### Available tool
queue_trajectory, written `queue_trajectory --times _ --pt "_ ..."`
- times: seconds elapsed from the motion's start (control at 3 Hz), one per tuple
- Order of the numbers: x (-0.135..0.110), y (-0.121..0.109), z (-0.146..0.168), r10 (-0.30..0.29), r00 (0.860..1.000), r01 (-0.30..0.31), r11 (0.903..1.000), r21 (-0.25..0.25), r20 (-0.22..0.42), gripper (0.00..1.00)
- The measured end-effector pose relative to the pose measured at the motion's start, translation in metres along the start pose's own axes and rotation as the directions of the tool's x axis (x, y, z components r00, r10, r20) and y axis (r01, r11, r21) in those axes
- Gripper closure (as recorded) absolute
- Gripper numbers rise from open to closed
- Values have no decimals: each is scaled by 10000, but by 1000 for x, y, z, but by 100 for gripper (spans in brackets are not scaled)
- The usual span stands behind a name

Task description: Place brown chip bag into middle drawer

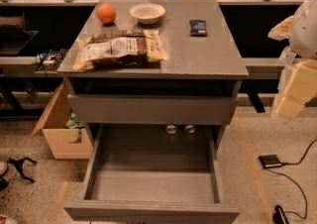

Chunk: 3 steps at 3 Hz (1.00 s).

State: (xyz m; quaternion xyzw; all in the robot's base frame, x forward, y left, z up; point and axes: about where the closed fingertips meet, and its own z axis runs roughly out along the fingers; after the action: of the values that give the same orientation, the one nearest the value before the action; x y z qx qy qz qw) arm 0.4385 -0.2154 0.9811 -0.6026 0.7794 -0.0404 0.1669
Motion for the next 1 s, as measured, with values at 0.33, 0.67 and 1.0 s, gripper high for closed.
queue_trajectory --times 0.33,0.67,1.0 --pt "0 0 0 0 10000 0 10000 2 1 0" --pt "-28 -22 18 166 9977 -161 9998 -84 663 0" --pt "-73 -55 37 436 9832 -461 9989 103 1770 0"
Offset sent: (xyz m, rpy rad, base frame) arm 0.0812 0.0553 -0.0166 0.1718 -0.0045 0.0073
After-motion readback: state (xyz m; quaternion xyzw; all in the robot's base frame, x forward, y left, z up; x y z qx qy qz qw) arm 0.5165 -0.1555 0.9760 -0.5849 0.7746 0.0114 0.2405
